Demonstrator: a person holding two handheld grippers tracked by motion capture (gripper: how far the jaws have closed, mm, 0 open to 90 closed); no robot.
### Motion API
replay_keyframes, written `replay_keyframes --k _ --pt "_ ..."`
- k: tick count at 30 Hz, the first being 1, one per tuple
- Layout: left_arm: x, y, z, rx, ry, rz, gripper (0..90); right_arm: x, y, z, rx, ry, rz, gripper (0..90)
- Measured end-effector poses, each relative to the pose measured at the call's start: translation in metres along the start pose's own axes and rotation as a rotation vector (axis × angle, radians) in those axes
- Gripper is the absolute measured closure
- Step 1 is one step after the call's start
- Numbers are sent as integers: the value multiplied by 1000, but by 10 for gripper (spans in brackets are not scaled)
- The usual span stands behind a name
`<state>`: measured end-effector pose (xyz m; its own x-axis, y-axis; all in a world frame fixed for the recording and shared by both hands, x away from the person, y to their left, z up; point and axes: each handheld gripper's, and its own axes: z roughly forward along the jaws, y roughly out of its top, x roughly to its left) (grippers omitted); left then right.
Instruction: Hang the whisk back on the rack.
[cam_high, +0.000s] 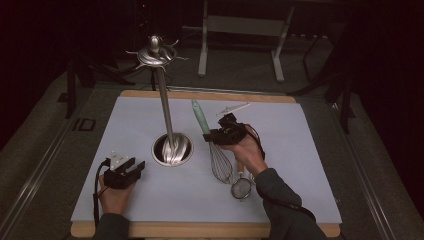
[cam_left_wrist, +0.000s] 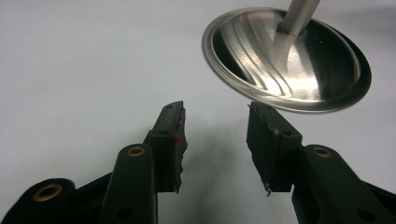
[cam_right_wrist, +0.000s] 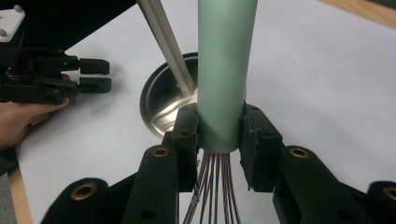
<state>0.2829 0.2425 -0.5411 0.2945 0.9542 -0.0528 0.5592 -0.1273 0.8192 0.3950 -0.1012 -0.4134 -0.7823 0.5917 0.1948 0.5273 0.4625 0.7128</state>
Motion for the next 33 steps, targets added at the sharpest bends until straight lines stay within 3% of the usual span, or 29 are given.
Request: replay_keyframes --k 9,23,29,33 --pt "0 0 0 -3 1 -2 571 6 3 -6 -32 -1 -90 693" --pt "0 0 -1 -8 5 0 565 21 10 -21 -109 25 -274 693" --pt "0 0 -1 -9 -1 -2 566 25 13 -24 -126 22 -334 693" --pt "0 0 -1 -9 -2 -1 566 25 16 -27 -138 23 -347 693"
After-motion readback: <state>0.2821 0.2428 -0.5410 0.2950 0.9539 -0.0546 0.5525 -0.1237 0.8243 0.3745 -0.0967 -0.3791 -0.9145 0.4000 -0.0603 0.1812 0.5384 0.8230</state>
